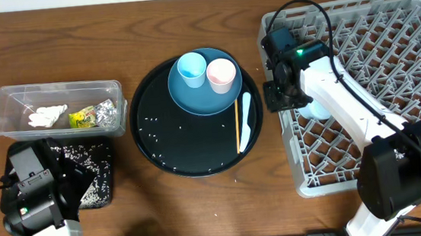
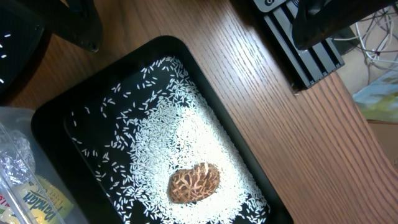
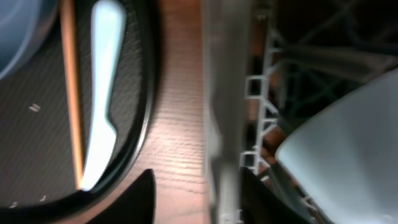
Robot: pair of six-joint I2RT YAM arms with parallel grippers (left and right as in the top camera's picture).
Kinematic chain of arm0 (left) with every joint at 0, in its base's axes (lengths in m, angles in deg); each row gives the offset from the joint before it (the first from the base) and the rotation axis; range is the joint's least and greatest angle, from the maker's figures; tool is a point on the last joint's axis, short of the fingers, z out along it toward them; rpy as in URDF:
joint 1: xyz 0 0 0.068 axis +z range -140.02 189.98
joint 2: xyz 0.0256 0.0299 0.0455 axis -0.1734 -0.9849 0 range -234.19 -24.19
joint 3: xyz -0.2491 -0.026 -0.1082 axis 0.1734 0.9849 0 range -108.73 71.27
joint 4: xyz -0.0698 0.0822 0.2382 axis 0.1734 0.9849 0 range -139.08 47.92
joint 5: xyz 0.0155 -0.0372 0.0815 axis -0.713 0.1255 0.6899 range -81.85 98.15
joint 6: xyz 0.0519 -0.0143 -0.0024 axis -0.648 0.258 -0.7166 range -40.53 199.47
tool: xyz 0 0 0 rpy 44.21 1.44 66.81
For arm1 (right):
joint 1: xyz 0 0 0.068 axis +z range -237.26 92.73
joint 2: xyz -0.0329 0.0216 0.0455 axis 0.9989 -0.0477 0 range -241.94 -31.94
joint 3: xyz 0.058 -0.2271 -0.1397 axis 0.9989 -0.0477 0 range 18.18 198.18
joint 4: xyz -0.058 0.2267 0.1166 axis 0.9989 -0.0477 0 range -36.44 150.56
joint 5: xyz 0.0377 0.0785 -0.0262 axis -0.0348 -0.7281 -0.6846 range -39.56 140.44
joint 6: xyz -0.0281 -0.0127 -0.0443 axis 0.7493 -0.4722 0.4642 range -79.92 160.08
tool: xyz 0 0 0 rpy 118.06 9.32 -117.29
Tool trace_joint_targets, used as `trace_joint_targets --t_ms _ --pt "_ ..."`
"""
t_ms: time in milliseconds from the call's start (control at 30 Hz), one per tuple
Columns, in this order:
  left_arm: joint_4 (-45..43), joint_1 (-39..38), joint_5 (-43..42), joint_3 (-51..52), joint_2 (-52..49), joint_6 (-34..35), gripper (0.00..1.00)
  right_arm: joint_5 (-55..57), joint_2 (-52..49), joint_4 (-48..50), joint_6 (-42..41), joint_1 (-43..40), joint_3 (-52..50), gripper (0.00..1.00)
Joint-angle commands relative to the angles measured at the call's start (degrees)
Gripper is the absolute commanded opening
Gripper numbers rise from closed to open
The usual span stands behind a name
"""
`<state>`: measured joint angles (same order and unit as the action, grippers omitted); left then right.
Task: Sort waste into correct bins and load items into the dishwasher rack
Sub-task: 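Lift the right gripper out of the rack and move it left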
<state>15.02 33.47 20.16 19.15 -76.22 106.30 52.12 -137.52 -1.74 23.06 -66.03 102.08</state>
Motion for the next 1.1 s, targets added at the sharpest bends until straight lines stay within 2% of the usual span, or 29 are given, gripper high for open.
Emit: trace_joint_targets --t_ms 0,167,300,600,1067 --pt "0.13 0.24 0.66 -0.72 0.04 0.04 0.98 2.29 -0.2 -0.2 -0.35 0.33 -0.39 0.25" --pt "0.13 0.24 0.66 -0.72 0.04 0.04 0.98 5.46 -0.2 0.15 -2.86 0.33 -1.44 0.16" --pt "0.13 0.24 0.68 -0.72 0.04 0.04 0.98 5.86 -0.2 2.38 -3.8 0.07 -2.67 0.01" --pt "0.13 0.24 0.66 -0.72 0.04 0.07 0.98 5.88 -0.2 7.23 -3.74 -1.49 -3.06 0.01" --pt "0.13 0.24 0.66 -0.72 0.04 0.07 0.98 10.14 -0.17 7.74 -1.73 -2.64 -2.95 0.01"
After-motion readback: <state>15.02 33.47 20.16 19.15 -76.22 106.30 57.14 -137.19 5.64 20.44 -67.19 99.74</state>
